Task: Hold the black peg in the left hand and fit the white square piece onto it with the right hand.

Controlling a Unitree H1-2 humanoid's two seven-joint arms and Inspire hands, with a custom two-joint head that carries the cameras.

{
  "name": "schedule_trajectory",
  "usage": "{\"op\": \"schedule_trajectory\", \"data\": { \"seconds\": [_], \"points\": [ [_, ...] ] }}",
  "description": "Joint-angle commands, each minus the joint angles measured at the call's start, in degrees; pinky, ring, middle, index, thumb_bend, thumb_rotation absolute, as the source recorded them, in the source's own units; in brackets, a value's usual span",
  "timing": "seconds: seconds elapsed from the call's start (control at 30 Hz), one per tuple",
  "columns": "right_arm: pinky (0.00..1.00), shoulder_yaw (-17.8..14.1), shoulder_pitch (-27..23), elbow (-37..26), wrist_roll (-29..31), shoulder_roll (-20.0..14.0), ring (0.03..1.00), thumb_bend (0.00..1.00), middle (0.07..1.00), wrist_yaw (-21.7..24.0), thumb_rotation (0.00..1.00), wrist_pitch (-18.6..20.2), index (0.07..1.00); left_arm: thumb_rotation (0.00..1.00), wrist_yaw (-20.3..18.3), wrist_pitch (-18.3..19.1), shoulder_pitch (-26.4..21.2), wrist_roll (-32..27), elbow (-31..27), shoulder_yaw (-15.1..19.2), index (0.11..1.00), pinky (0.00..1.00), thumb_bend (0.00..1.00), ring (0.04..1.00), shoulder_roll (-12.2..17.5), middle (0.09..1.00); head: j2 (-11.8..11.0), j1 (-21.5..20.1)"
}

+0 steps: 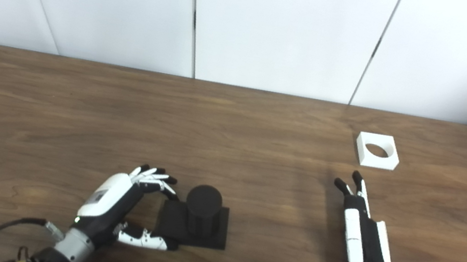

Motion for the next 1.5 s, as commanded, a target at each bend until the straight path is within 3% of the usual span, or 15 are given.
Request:
{"op": "schedule_trajectory", "data": {
  "seconds": [0.0,0.33,0.63,0.77,0.93,1.07,1.27,1.47],
  "points": [
    [1.00,1.08,0.03,-1.77,-0.09,2.55,0.982,0.62,0.903,0.67,1.00,0.92,1.000,0.05,-0.50,-0.85,0.91,1.75,-1.01,-1.21,0.490,1.00,0.50,0.939,0.08,0.849,0.20,-0.24],
    [1.00,1.35,0.20,-3.24,0.56,3.10,0.983,0.62,0.898,0.17,1.00,2.14,1.000,0.05,-1.15,-1.81,3.24,4.24,-1.71,-3.75,0.489,1.00,0.51,0.929,-0.17,0.840,1.38,-1.75],
    [1.00,0.99,0.28,-4.32,0.98,2.35,0.979,0.63,0.900,0.46,1.00,3.74,1.000,0.05,-1.17,-0.67,3.38,5.61,-1.16,-3.02,0.489,1.00,0.51,0.936,-0.71,0.842,1.77,-3.08],
    [1.00,-0.16,0.13,-7.35,2.64,1.78,0.998,0.65,0.921,0.58,0.87,8.19,1.000,0.05,-1.03,-0.68,3.45,5.62,-1.09,-2.46,0.489,1.00,0.51,0.928,-0.68,0.838,1.66,-4.58],
    [1.00,-2.57,-2.07,-11.00,-0.06,-1.85,0.961,0.64,0.916,0.26,0.68,10.65,1.000,0.05,-0.75,-0.72,3.26,5.68,-0.58,-1.86,0.488,1.00,0.51,0.924,-0.61,0.830,0.96,-7.56],
    [1.00,-4.93,-5.03,-12.81,-6.01,-7.28,0.948,0.66,0.900,1.00,0.51,13.85,0.951,0.05,-1.08,-0.25,3.25,6.49,-0.52,-1.79,0.489,1.00,0.51,0.916,-0.63,0.826,0.07,-9.30],
    [1.00,-6.76,-10.46,-11.39,-10.33,-17.06,0.953,0.74,0.920,5.00,0.40,18.17,0.922,0.05,-1.71,0.18,3.29,7.19,-0.36,-1.80,0.489,1.00,0.51,0.914,-0.82,0.824,-0.83,-10.58],
    [0.97,-6.24,-15.33,-6.47,-12.27,-21.28,0.951,0.79,0.922,7.72,0.35,19.07,0.907,0.05,-0.71,-0.80,2.95,7.04,1.11,-1.66,0.488,1.00,0.51,0.902,-1.11,0.814,-4.19,-14.16]
  ]
}}
